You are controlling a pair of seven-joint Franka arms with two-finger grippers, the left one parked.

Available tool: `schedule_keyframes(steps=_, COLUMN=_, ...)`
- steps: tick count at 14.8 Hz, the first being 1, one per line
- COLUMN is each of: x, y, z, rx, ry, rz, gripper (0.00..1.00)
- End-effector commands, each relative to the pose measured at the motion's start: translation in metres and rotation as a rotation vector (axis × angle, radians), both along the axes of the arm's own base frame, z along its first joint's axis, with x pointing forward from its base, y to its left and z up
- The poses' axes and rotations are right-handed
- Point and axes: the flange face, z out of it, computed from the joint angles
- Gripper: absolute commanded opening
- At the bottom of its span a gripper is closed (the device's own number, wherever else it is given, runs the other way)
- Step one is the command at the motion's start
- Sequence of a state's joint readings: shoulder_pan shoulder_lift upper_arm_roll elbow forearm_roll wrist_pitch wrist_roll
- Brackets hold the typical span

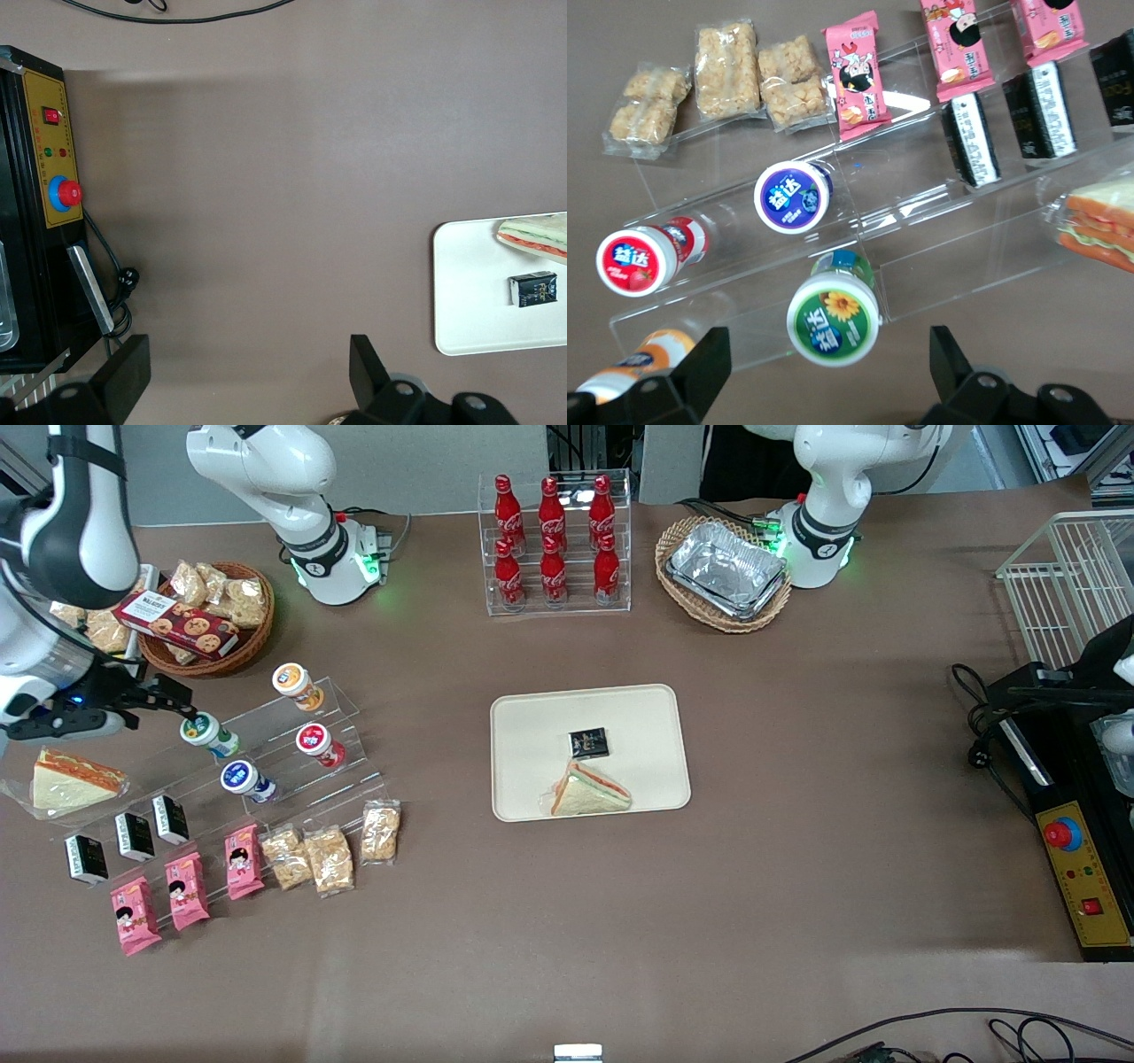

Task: Place green gum on tray
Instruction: 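Lower the right gripper onto the green-lidded gum bottle and close it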

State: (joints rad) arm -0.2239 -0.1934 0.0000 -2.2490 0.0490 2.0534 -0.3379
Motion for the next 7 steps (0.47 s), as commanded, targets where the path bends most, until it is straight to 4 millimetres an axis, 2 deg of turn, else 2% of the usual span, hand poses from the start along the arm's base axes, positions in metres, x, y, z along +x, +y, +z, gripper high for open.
schedule_keyframes(steps=1, x=-0.008, y=0.005, z=-0.026, rx=-0.003, ry=-0.023, rz=-0.009, gripper=1.00)
schedule_keyframes(steps=7, x=-0.009, y=0.009, z=-0.054, rx=-0.004, ry=0.001, rz=0.000, gripper=1.00)
